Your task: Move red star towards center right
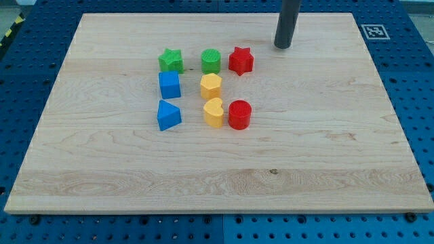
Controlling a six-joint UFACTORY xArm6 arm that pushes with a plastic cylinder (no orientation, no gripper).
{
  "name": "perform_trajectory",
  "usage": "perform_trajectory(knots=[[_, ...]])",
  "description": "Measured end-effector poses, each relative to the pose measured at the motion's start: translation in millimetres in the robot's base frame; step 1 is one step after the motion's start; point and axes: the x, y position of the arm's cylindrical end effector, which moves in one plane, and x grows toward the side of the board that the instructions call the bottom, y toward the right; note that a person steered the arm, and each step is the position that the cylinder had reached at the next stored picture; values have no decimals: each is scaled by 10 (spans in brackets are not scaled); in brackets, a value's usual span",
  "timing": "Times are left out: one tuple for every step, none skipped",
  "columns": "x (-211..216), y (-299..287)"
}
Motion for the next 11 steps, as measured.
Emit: perform_trajectory(knots=[[0, 0], [41, -33], [163, -33], [28, -164], [33, -770], [164, -1083], [469, -851], [758, -609], [1045, -582], [1366, -582], [1672, -428]])
